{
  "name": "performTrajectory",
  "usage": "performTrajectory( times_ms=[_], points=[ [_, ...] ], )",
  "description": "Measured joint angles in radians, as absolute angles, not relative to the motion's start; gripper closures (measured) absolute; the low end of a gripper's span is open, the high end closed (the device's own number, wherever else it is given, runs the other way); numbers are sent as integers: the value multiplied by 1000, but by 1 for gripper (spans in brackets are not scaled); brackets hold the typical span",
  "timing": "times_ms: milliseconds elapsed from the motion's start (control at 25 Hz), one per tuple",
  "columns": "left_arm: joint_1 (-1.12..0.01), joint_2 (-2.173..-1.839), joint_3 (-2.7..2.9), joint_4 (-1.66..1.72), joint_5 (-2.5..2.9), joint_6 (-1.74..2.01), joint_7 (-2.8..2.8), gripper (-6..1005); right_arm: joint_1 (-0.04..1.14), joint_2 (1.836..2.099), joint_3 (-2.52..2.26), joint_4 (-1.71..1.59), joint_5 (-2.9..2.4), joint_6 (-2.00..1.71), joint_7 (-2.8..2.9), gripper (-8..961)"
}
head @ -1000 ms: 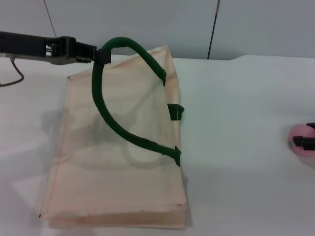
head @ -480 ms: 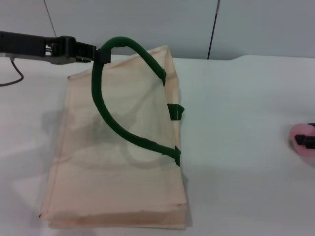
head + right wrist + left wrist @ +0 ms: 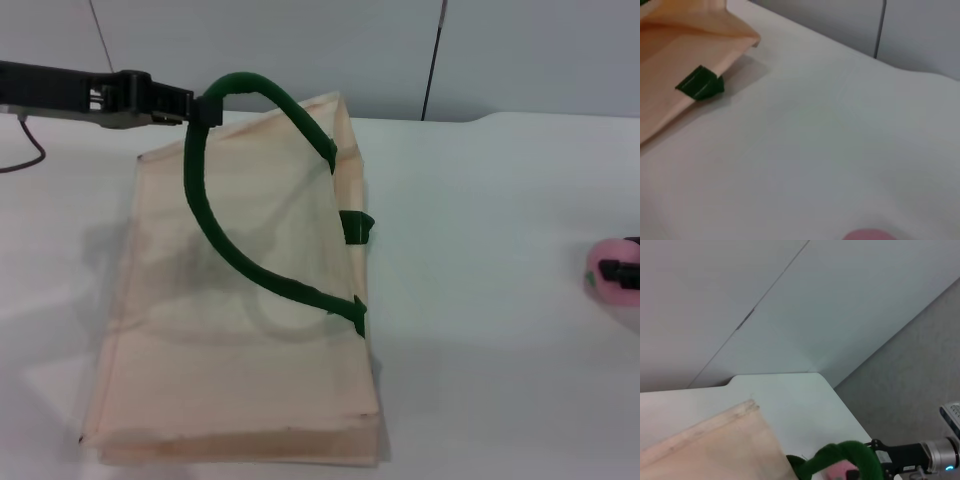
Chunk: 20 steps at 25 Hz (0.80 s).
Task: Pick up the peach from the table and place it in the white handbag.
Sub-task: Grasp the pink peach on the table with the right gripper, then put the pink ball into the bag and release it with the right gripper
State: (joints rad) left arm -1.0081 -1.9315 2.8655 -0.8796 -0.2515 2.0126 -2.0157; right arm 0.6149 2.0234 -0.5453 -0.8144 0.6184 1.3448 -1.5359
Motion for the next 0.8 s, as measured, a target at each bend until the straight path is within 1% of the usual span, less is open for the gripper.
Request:
performTrajectory(
  times_ms=[280,520,800],
  points=[
    [-1008,-1930,2866,-876,-252,2013,-2016,839,613,2023,-545,-821,631,1347,-1538,488],
    [-1013,-1929,2865,-874,-259,2028,-2016,834,621,2022,-550,-827,727,1420,-1584,497],
    [-1029,-1928,2865,-873,-279,2037,-2016,828,670,2027,-567,-815,787,1474,-1617,503]
  ],
)
